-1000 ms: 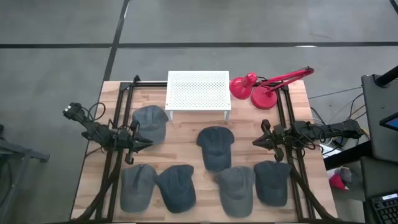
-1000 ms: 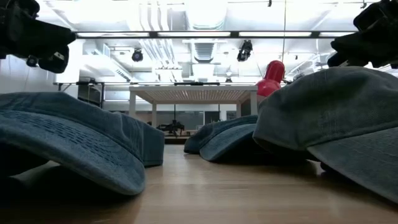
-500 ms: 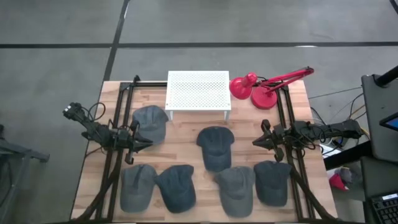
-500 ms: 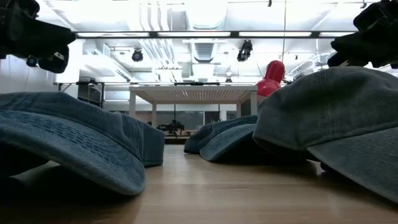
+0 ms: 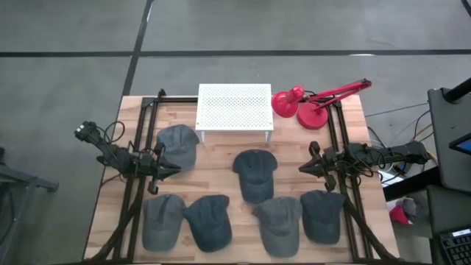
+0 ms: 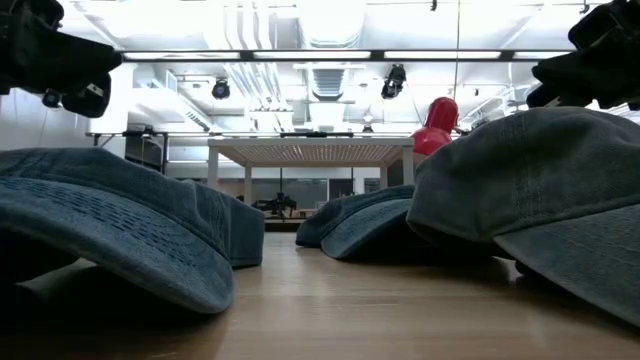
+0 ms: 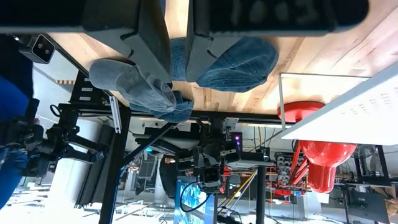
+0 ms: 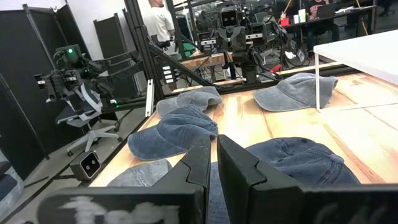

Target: Pick & Place hat

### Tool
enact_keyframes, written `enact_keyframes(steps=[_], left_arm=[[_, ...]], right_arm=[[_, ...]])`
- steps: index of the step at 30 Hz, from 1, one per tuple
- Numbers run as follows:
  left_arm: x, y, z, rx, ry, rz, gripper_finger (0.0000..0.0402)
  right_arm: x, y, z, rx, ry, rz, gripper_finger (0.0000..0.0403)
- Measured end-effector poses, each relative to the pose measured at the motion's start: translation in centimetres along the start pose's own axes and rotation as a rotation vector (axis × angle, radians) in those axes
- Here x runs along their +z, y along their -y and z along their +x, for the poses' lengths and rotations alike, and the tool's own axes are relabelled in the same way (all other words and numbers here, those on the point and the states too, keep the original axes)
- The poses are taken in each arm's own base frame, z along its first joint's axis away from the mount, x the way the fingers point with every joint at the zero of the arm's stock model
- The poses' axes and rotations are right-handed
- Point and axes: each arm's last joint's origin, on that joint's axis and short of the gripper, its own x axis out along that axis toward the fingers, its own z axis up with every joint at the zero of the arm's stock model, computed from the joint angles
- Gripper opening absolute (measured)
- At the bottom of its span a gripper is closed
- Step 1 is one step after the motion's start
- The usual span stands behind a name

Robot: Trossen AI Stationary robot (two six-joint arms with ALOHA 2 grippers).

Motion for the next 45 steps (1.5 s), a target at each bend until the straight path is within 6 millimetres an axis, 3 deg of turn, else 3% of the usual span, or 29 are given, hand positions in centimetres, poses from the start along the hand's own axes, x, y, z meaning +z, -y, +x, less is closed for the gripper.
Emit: enact_keyframes(steps=[11,17,23,30,36,40,45], left_arm=[[0.0,0.0,0.0,0.0,0.0,0.0,0.0051],[0.0,0.0,0.0,0.0,0.0,0.0,0.0051],[0.0,0.0,0.0,0.0,0.0,0.0,0.0051],[0.0,0.0,0.0,0.0,0.0,0.017,0.0051],[0.0,0.0,0.0,0.006,0.001,0.018,0.0051],[0.0,-0.1,0.0,0.02,0.002,0.003,0.0051],[0.0,-0.1,0.0,0.021,0.002,0.001,0.0051]], right_arm=[[0.0,0.0,0.0,0.0,0.0,0.004,0.0027],[0.1,0.0,0.0,0.0,0.011,0.276,0.0027],[0.7,0.1,0.0,-0.058,0.101,0.425,0.0027],[2.8,-0.1,-0.5,-0.068,0.366,0.495,0.0027],[3.9,-0.4,-0.5,-0.017,0.459,0.506,0.0027],[5.6,-0.8,0.2,-0.056,0.401,0.495,0.0027],[9.4,-1.6,2.5,-0.17,0.194,0.437,0.0027]])
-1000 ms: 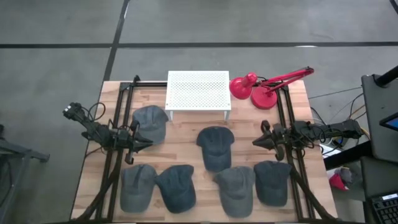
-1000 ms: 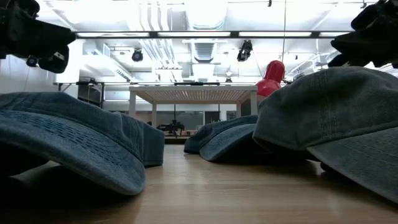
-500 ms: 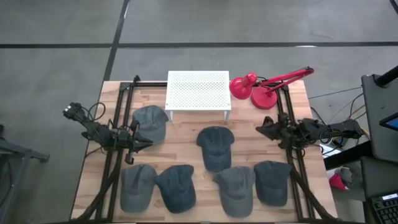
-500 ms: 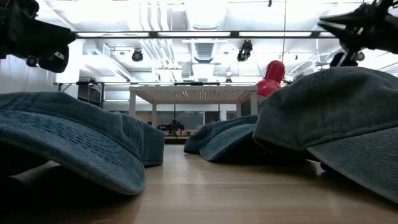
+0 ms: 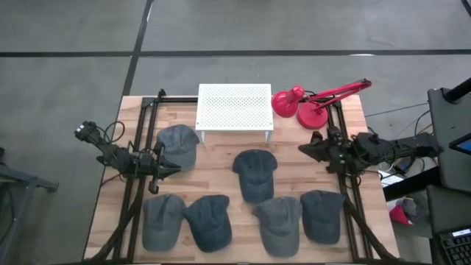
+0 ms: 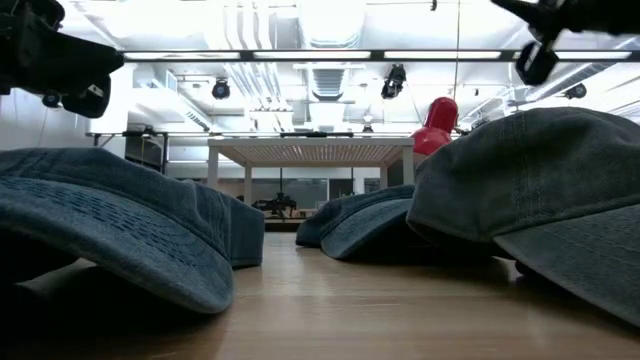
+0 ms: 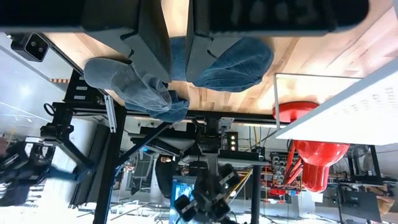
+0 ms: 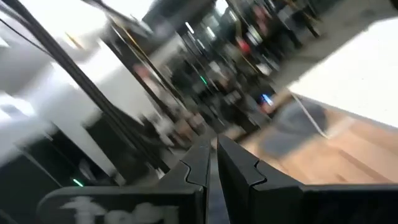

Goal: Pick & Place hat
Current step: Put the top blue cap on the shelf

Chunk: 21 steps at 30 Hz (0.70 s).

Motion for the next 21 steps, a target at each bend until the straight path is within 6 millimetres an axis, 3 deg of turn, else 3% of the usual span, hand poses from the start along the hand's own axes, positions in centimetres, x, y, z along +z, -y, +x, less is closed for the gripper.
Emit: enact_keyframes(steps=[4,11,21], left_arm=[[0.0,0.0,0.0,0.001,0.0,-0.001,0.0051],[0.0,0.0,0.0,0.002,0.0,-0.002,0.0051],[0.0,0.0,0.0,0.002,0.0,-0.002,0.0051]], right_arm=[[1.3,-1.7,2.6,-0.174,-0.211,-0.051,0.0027],[1.7,-3.2,6.9,-0.442,-0.569,-0.045,0.0027],[0.8,-5.0,12.4,-0.529,-0.985,0.132,0.0027]])
